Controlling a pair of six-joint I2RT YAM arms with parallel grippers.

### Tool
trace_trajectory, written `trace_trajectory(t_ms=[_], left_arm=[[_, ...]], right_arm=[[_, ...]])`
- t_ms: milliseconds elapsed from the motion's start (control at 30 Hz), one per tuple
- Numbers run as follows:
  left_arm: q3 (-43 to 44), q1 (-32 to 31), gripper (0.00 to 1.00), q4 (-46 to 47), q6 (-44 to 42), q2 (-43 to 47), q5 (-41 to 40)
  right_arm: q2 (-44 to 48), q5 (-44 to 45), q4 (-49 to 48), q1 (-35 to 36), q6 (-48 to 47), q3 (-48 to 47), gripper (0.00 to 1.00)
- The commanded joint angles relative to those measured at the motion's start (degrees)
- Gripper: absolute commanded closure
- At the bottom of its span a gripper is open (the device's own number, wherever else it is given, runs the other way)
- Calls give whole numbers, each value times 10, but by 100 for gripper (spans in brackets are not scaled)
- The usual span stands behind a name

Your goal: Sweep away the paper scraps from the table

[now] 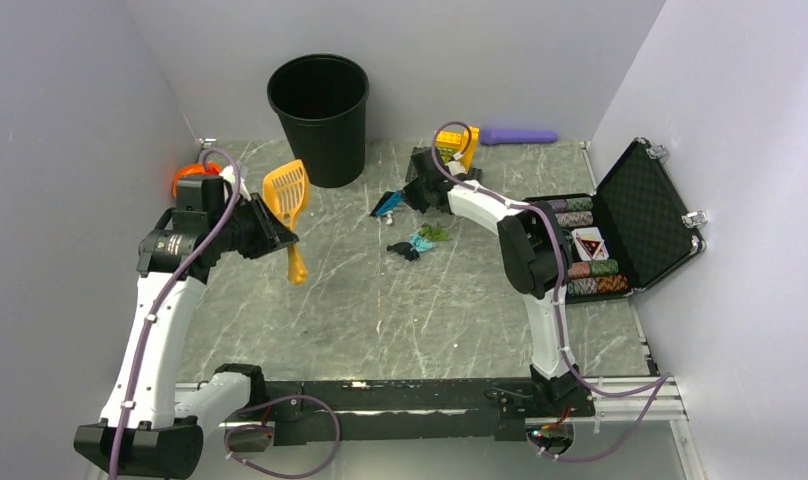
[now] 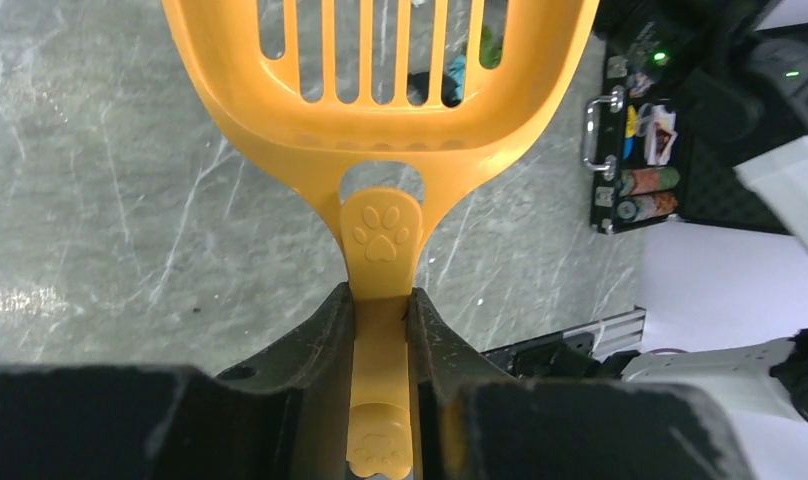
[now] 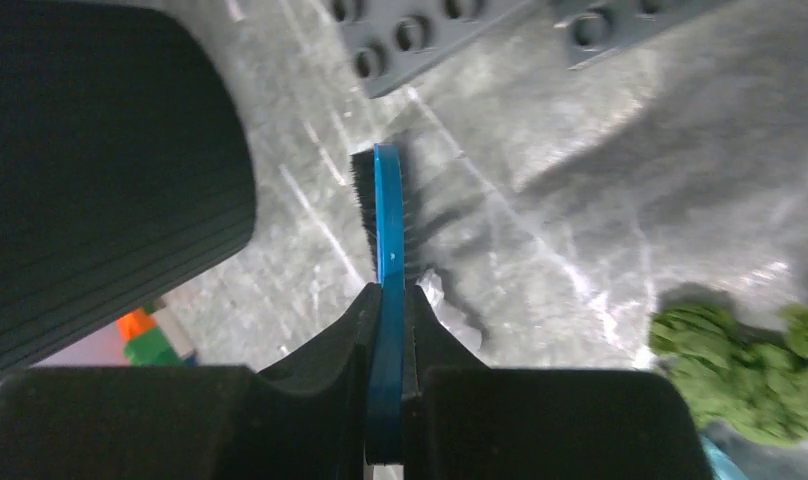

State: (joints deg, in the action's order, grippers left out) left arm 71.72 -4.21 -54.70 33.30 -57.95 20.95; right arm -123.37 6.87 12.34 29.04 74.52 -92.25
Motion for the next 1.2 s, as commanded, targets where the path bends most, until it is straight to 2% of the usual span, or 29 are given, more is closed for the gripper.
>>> trace_trajectory(t_ms=[0, 167, 300, 433, 600, 733, 900, 1033, 1167], left_arm=[[-20, 0, 100, -6, -20, -4, -11], [-28, -25, 100, -1, -28, -38, -14], [-39, -65, 100, 4, -36, -79, -23], [-42, -119, 100, -1, -53, -118, -41], [-20, -181, 100, -43, -96, -167, -68], [-4, -225, 100, -81, -138, -208, -101], [13, -269, 100, -116, -172, -255, -143], [26, -298, 100, -119, -203, -288, -159], [68, -311, 100, -159, -229, -353, -169]], right_arm=[[5, 79, 187, 2, 17, -31, 100], [119, 118, 211, 1, -26, 89, 100], [209, 113, 165, -4, -103, 174, 100], [270, 109, 119, -5, -199, 178, 100], [315, 87, 86, -7, -341, 126, 100], [321, 84, 113, -8, -455, 90, 100], [311, 121, 172, -8, -586, 75, 100], [257, 183, 255, -15, -644, 36, 100], [193, 187, 308, -27, -682, 0, 100]])
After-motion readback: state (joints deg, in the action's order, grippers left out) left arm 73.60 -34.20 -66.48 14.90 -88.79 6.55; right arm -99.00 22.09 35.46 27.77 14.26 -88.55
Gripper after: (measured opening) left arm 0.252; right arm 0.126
